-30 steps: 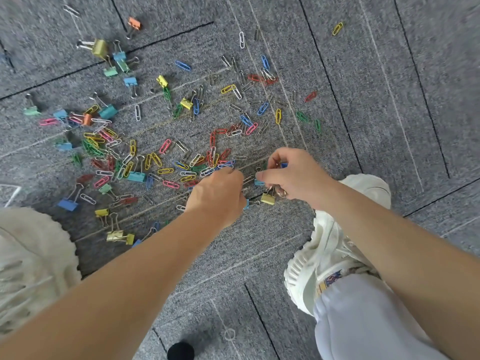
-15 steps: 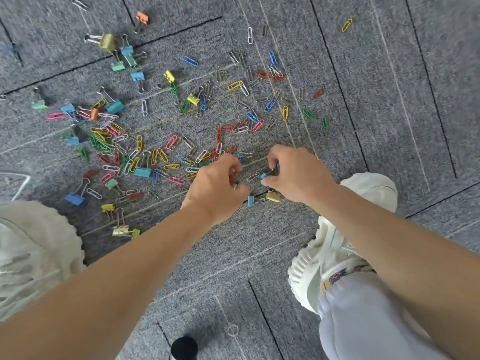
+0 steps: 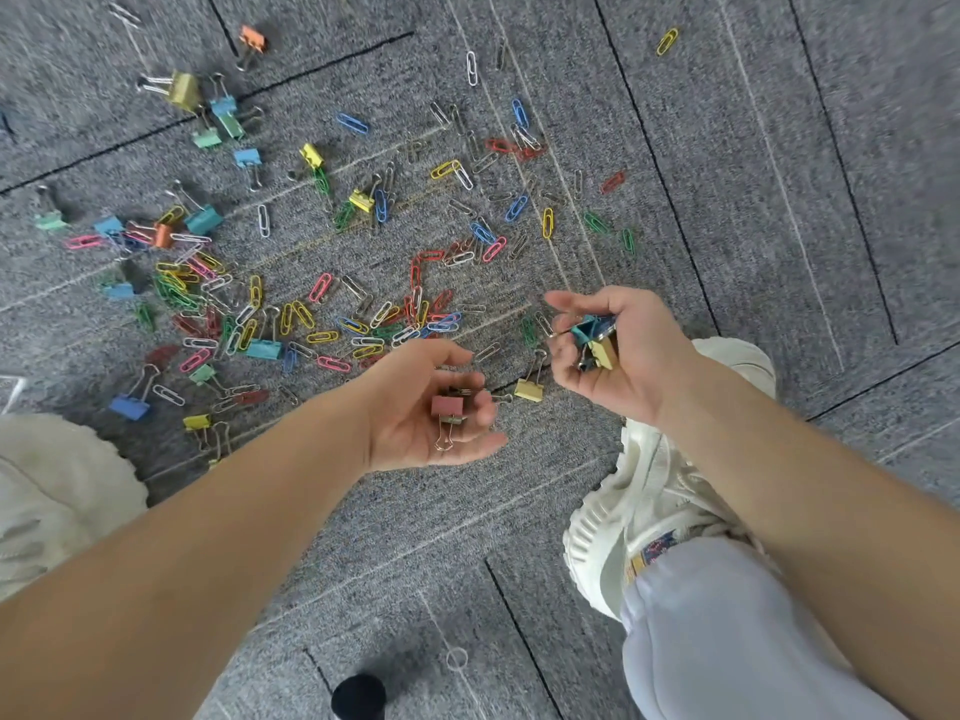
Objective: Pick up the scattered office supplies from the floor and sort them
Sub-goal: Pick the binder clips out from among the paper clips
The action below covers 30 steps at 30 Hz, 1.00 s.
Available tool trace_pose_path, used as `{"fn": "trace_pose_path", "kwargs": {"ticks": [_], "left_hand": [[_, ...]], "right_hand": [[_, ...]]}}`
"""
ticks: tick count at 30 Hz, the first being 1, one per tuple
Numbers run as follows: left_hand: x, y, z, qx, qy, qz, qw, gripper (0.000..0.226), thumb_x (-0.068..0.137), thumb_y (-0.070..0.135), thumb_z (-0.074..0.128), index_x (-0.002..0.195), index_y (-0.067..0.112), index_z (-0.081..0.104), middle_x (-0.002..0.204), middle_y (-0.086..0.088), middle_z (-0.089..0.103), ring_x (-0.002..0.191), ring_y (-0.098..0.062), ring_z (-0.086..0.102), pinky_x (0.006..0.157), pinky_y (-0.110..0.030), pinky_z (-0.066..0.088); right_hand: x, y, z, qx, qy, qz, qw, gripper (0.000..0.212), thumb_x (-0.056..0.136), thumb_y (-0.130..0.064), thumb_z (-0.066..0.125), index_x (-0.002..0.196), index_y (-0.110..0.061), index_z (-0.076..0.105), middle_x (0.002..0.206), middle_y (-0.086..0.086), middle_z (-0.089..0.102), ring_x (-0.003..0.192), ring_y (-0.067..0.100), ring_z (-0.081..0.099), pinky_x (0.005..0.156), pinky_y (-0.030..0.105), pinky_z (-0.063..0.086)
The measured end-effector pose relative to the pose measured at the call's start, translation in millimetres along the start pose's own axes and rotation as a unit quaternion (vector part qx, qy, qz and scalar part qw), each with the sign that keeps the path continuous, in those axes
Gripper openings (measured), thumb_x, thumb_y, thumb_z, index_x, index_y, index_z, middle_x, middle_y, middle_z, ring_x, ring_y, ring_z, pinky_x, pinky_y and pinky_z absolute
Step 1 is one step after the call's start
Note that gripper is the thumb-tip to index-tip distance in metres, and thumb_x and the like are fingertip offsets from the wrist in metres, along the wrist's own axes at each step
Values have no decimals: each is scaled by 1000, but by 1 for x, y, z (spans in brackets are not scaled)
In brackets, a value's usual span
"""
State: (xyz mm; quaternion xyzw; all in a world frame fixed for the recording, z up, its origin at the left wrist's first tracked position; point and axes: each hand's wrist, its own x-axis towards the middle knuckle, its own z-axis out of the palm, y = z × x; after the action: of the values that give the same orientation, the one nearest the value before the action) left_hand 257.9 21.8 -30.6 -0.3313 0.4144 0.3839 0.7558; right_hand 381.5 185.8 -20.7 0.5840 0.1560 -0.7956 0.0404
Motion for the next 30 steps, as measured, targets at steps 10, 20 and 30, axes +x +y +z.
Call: {"fn": "trace_pose_path", "kwargs": {"ticks": [10,20,30], "left_hand": [[4,-6,0,75,30,-1,997,13,98,14,55,100,2,57,88,-17,63,57,-12,52,45,-17,47],[0,-11,6,274,92,4,957,23,97,30,57,91,8,59,69,-3,51,54,-12,49,44,-20,36],[7,-19,13,714,283,255,588,34,86,58,65,111,37,58,104,4,62,88,-21,63,76,-35,51]], "right_hand": [[-2,-3,0,92,-63,35,993,29,80,-17,49,80,3,70,77,11,54,77,28,53,56,30,52],[-6,-2,7,98,-160,57,981,33,84,-21,44,82,0,69,97,21,61,80,27,61,57,26,52],[-9,-10,5,-15,-135,3,991,19,96,-22,48,86,-13,61,79,1,56,79,20,63,49,22,48]]}}
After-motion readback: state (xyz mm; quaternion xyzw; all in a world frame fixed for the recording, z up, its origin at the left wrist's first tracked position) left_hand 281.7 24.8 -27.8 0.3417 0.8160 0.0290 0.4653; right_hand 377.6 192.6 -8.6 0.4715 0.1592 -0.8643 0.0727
